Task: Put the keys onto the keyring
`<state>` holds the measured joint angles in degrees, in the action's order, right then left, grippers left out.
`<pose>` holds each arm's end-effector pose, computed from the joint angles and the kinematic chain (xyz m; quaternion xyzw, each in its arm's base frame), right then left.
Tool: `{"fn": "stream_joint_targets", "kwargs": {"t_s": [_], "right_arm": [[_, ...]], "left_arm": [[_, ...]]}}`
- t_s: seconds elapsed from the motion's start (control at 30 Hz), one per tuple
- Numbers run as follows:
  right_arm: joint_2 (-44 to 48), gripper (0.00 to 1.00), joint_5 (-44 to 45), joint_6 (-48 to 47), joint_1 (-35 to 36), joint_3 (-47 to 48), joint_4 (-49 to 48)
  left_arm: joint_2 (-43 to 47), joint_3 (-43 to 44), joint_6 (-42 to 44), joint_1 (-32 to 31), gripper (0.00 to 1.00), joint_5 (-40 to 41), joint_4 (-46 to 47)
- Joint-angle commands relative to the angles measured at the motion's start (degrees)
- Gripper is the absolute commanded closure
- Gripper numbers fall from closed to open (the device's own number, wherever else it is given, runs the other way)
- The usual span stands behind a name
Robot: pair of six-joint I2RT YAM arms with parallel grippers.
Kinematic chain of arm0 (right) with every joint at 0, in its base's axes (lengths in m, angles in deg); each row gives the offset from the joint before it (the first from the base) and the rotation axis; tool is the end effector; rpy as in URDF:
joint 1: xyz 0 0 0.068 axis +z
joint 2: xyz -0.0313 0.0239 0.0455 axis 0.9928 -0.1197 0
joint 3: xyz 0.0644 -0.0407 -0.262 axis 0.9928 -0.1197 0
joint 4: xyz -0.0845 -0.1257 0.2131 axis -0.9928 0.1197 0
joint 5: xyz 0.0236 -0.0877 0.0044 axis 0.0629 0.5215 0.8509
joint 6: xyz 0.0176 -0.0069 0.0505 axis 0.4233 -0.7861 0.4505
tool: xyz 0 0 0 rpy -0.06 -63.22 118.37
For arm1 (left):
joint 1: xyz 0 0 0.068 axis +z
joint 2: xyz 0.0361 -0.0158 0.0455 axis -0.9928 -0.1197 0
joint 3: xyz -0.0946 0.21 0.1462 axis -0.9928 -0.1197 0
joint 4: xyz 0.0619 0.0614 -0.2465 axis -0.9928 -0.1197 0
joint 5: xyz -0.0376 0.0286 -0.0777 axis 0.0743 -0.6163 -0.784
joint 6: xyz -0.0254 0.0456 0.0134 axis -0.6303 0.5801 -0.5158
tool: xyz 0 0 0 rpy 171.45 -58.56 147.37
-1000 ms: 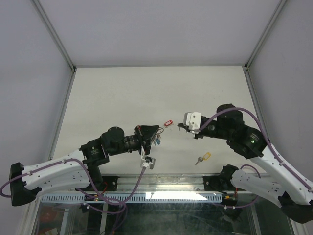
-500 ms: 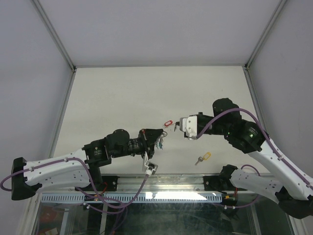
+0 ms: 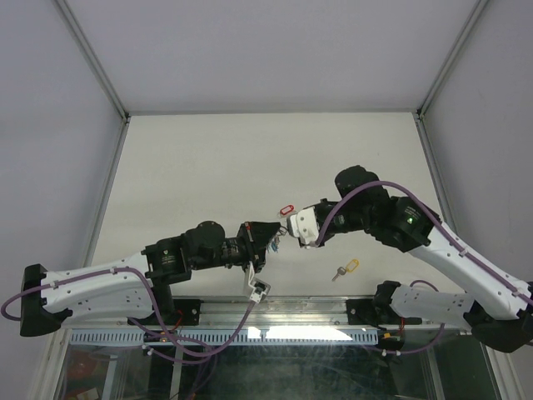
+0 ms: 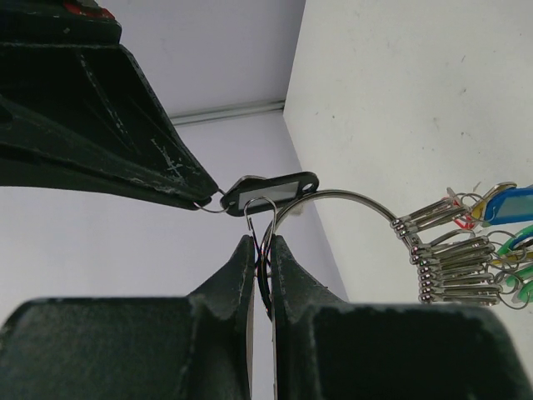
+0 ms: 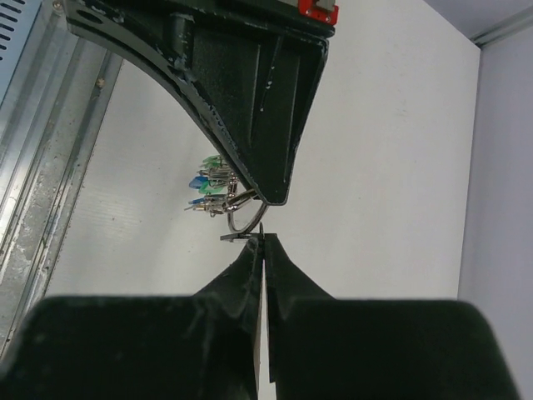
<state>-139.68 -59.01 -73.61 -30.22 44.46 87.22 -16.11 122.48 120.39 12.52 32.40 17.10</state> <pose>0.0995 0.1594 0.3903 -0.7633 0.4062 0.2019 0.4600 0.0674 -0.1937 0.2989 0.8009 0.1194 0.0962 0.5788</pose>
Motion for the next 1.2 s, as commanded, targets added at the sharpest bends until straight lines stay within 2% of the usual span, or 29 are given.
{"fn": "stream_joint_targets", "kwargs": {"t_s": [0.0, 0.83, 1.17], "right_arm": [[-0.93, 1.00, 3.13, -1.05, 2.09, 3.09, 0.52], [-2.64, 1.00, 7.10, -0.68, 5.45, 1.85, -5.32], [-2.88, 1.00, 4.21, -1.12, 5.81, 1.88, -4.22]], "left_arm": [[0.21, 3.32, 1.79, -0.68, 1.00, 0.05, 2.45], [0.22, 2.93, 1.62, -1.11, 1.00, 0.07, 2.40], [0.11, 2.98, 1.71, -1.29, 1.00, 0.37, 2.12]]}}
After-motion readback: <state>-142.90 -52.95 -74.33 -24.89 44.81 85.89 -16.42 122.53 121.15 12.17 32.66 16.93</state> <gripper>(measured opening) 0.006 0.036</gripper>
